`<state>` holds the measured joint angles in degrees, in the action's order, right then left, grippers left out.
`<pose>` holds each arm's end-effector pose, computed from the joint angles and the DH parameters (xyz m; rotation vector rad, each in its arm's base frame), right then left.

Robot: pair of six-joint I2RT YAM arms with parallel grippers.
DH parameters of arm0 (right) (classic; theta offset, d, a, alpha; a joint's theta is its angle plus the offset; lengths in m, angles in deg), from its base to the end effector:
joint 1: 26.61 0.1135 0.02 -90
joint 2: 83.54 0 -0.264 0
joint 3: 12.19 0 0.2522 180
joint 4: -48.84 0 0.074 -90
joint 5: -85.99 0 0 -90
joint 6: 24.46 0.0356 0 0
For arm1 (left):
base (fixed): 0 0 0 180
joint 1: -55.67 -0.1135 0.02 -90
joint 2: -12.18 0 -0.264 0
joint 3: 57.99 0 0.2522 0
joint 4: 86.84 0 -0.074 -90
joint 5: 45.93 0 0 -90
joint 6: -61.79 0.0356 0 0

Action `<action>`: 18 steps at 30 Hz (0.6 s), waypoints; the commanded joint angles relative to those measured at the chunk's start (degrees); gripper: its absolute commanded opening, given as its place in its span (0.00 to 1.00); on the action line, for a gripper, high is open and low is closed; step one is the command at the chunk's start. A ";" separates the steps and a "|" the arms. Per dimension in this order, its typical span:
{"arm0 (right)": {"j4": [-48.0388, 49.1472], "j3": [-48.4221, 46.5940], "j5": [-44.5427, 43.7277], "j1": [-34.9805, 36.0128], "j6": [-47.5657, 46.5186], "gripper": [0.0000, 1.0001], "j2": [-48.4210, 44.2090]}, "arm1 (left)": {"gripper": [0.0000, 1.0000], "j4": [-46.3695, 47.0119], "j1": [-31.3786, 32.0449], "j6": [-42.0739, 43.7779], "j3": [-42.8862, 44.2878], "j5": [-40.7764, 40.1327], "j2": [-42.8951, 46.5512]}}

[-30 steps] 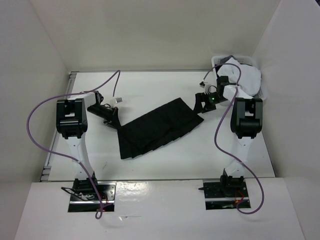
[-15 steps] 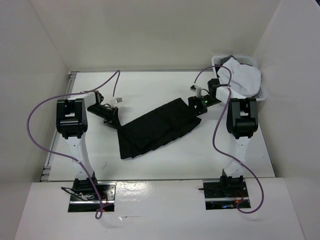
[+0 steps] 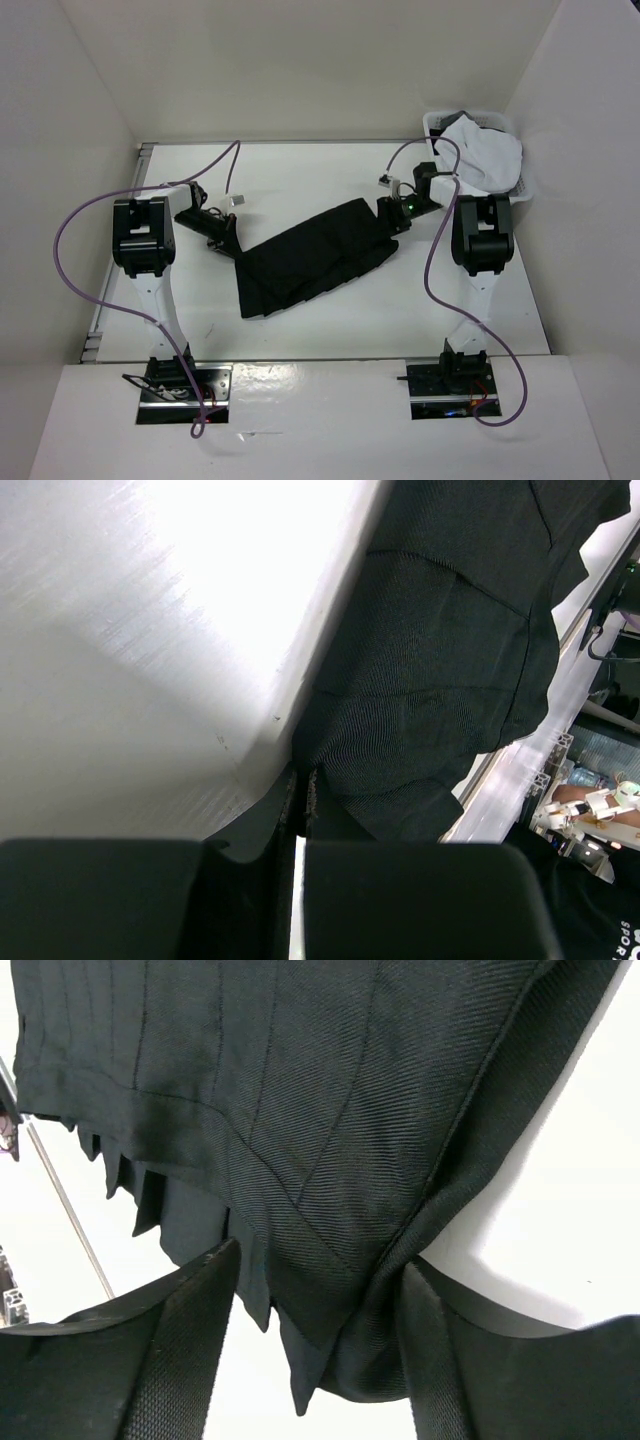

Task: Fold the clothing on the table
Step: Fold the skirt

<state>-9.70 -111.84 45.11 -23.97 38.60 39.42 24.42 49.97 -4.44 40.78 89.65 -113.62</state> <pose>0.4074 0.0457 0.1389 -0.7472 2.4978 1.1251 0.3897 0.0133 0.1146 0.3809 2.7726 -1.1728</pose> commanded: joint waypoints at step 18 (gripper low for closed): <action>-3.47 0.11 -2.11 -3.07 -1.80 0.61 4.13 | 0.00 4.00 0.33 1.72 0.07 -6.30 -0.24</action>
<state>-10.79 -111.79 46.77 -25.20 38.64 40.38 24.44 50.04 -4.57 40.78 89.58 -113.62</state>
